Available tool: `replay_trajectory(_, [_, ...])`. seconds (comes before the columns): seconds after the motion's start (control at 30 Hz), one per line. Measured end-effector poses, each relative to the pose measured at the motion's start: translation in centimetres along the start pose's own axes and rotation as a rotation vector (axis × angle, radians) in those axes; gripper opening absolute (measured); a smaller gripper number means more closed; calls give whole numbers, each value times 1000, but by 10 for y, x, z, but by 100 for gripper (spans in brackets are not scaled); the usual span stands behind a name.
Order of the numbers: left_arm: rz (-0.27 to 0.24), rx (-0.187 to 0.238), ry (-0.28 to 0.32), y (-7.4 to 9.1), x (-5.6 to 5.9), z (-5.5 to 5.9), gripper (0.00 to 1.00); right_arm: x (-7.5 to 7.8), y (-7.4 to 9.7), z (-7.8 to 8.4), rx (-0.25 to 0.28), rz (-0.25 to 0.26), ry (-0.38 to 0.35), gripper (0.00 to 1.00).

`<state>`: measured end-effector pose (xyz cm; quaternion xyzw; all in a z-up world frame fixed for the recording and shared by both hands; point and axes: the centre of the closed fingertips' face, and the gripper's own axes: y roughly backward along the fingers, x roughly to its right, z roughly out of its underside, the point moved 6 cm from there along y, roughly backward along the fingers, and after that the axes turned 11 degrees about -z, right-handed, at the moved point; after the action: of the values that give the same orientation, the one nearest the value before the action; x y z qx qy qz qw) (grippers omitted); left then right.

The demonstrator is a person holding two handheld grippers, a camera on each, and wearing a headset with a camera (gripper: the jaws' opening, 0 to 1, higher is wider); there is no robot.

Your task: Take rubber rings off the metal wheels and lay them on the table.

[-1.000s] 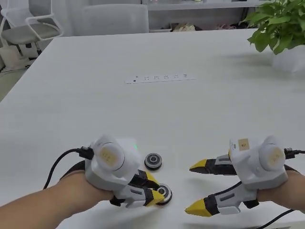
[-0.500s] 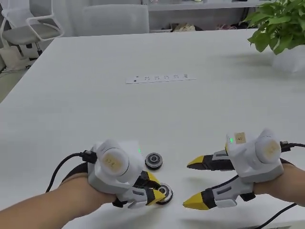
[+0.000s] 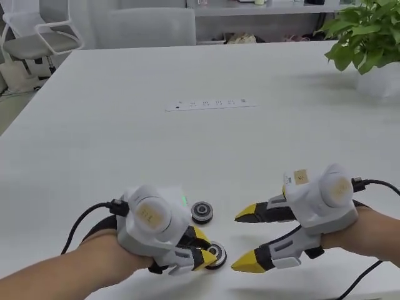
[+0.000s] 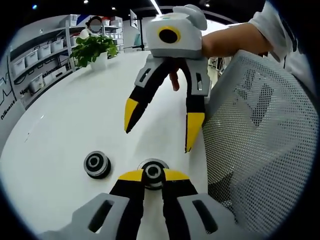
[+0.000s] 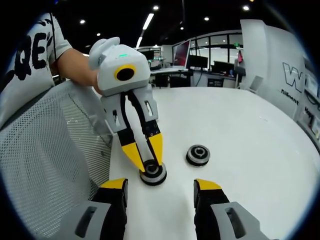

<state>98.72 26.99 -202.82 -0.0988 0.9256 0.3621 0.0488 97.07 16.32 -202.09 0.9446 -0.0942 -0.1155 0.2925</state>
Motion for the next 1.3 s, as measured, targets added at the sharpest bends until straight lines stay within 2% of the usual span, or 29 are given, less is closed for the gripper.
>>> replay_trajectory(0.17, [0,2,0,0,0,0,8,0,-7,-5,-4,-24,9,50])
replay_trajectory(0.33, [1,5,1,0,0,0,8,1,-14,-3,-13,-46,-1,49])
replay_trajectory(0.7, [-1,6,2,0,0,1,8,2,-27,6,-25,-86,-41,37])
replay_trajectory(0.83, [-1,6,2,0,0,0,8,3,-28,5,6,-86,-77,35])
replay_trajectory(1.07, [-1,6,2,0,0,0,8,6,-30,7,31,-81,-122,30])
replay_trajectory(1.3, [-2,6,1,0,0,0,8,1,-34,11,7,-91,-109,27])
